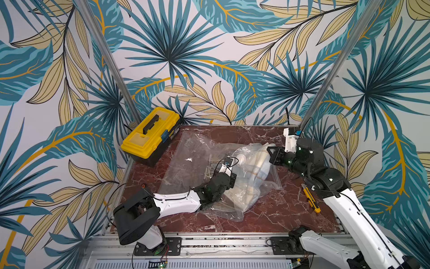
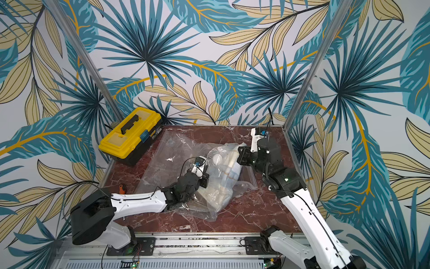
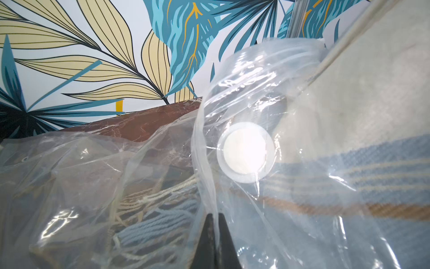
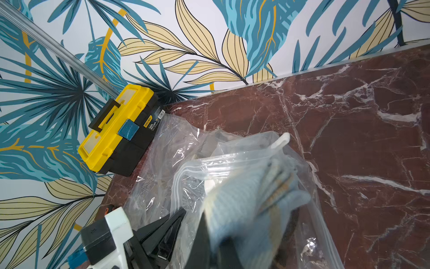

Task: Take the blanket out of the vacuum bag
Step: Take out the blanket from the vacuum bag.

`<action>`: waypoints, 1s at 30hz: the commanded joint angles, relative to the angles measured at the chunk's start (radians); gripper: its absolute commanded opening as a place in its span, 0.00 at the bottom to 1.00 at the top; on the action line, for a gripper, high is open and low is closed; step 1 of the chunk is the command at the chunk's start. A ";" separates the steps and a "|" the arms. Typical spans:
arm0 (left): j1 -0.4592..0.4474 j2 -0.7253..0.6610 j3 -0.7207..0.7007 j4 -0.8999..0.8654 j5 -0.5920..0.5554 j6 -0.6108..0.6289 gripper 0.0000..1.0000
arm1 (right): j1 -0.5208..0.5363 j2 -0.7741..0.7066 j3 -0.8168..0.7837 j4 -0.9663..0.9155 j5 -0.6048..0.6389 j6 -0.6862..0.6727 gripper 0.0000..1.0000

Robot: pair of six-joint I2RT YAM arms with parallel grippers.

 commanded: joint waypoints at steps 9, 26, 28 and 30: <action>-0.001 0.076 0.021 0.009 0.046 -0.011 0.00 | -0.012 -0.066 0.107 0.154 0.031 0.041 0.00; -0.001 0.161 0.047 0.048 0.086 -0.031 0.00 | -0.012 -0.082 0.174 0.281 0.147 0.060 0.00; -0.001 0.170 0.043 0.054 0.096 -0.043 0.00 | -0.012 -0.071 0.212 0.263 0.171 0.026 0.00; -0.001 0.179 0.041 0.057 0.105 -0.054 0.00 | -0.012 -0.060 0.243 0.245 0.195 -0.014 0.00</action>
